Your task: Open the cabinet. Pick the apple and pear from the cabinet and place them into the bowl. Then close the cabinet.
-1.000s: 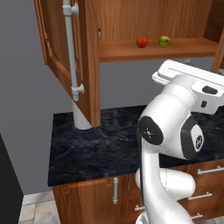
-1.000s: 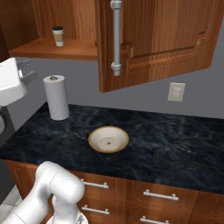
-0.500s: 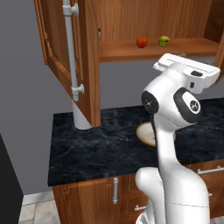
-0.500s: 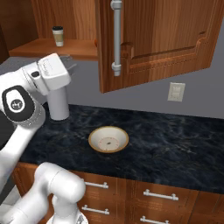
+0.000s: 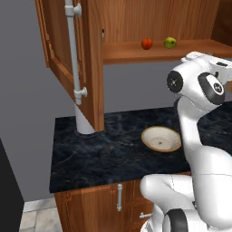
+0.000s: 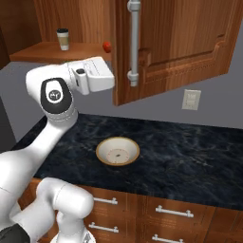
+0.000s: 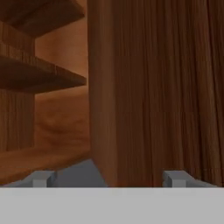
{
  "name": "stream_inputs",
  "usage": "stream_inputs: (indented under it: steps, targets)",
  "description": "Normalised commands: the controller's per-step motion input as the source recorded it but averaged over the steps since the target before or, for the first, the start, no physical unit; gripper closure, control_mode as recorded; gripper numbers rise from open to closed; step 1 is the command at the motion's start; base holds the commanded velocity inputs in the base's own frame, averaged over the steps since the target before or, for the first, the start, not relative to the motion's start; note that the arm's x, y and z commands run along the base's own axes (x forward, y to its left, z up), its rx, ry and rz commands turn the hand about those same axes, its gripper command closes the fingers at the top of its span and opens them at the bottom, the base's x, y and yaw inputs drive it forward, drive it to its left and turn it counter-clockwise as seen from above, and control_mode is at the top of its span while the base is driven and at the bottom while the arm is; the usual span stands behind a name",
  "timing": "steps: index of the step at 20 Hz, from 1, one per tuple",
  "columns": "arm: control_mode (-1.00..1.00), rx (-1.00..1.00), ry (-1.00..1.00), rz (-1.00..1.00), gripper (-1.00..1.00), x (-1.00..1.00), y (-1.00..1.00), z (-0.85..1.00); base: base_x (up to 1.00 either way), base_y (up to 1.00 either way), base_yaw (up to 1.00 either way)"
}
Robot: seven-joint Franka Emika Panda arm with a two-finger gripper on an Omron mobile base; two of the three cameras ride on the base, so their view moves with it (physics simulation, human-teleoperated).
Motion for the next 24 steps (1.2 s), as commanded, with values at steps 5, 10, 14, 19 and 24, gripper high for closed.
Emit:
stream_inputs:
  steps: [5, 10, 14, 19, 24]
  targets:
    - [-1.0, 0.15, 0.0, -0.26, -1.0, -0.52, -1.0, 0.0, 0.0, 0.0, 0.0]
    - [-1.0, 0.15, 0.0, -0.25, -1.0, -0.51, -1.0, 0.0, 0.0, 0.0, 0.0]
    - [-1.0, 0.09, -0.05, -0.14, -1.0, -0.3, -0.64, 0.02, 0.0, 0.0, 0.0]
    - [-1.0, -0.11, -0.12, 0.18, -1.0, -0.66, 0.87, -0.06, 0.0, 0.0, 0.0]
    - [-1.0, -0.12, 0.0, 0.37, -1.0, -0.54, 1.0, 0.0, 0.0, 0.0, 0.0]
